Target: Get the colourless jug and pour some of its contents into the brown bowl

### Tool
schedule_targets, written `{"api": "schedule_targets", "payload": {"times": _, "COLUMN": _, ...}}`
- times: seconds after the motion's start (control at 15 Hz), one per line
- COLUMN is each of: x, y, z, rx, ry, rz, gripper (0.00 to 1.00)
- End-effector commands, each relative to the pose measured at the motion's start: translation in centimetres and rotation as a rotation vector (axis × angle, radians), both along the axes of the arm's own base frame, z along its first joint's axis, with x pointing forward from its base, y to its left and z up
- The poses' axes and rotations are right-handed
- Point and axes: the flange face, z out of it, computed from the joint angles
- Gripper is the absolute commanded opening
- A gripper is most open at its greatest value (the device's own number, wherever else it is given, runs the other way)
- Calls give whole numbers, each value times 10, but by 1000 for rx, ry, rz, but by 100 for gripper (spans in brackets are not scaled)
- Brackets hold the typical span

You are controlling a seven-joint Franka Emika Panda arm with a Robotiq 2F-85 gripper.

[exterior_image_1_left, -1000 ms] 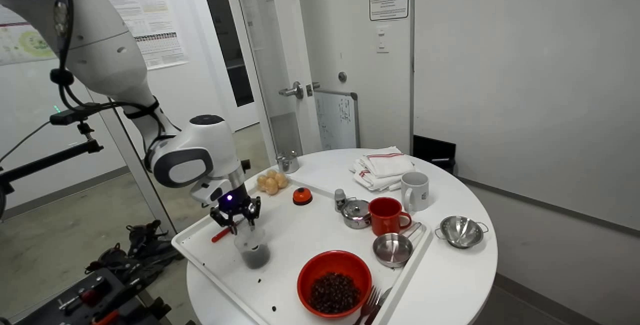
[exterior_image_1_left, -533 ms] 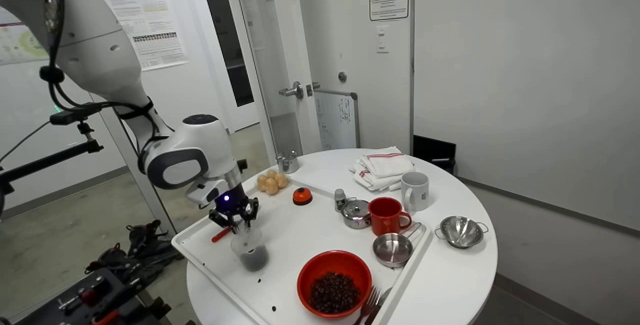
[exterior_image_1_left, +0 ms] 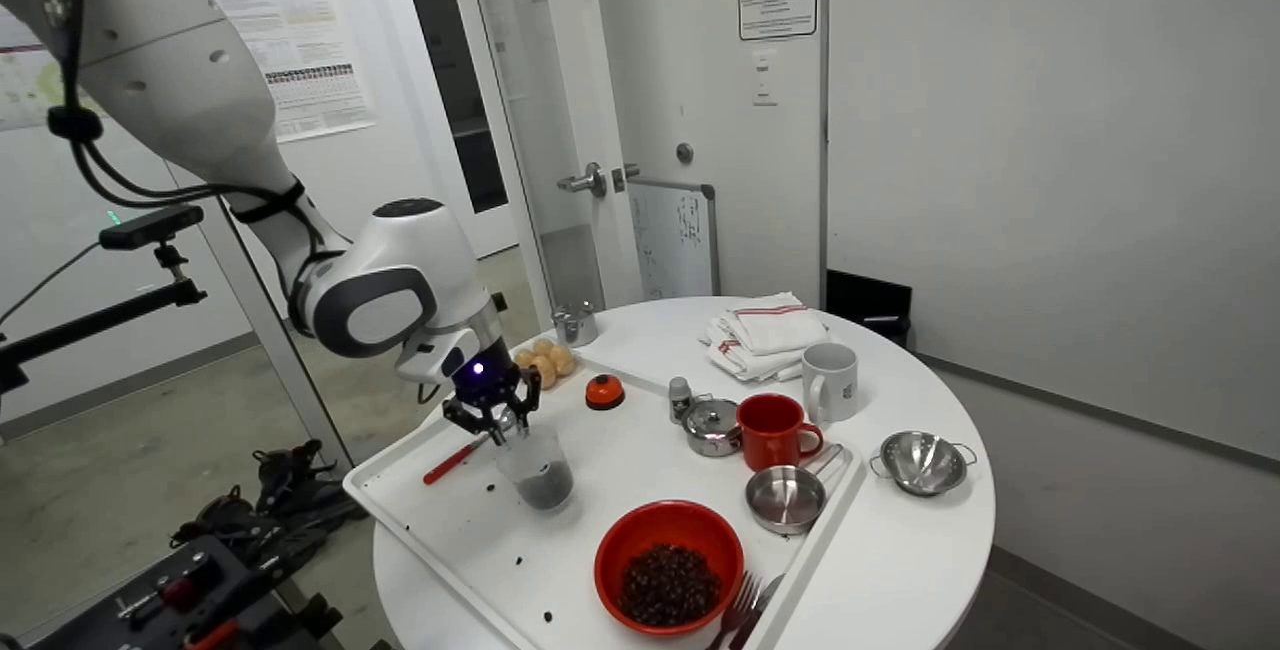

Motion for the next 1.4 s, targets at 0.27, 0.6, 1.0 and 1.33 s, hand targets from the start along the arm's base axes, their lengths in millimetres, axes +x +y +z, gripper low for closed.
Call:
{"api": "schedule_targets", "payload": {"times": 0.27, "x": 6, "y": -11, "z": 14, "rx": 0, "ry": -9, "rz": 25, "gripper": 27}}
{"api": "schedule_targets", "payload": {"times": 0.6, "x": 5, "y": -10, "z": 12, "rx": 0, "ry": -3, "rz": 28, "gripper": 27}}
{"api": "schedule_targets", "payload": {"times": 1.0, "x": 17, "y": -23, "z": 30, "rx": 118, "ry": -12, "rz": -59, "gripper": 7}}
{"api": "schedule_targets", "payload": {"times": 1.33, "x": 9, "y": -73, "z": 44, "rx": 250, "ry": -80, "rz": -186, "gripper": 7}}
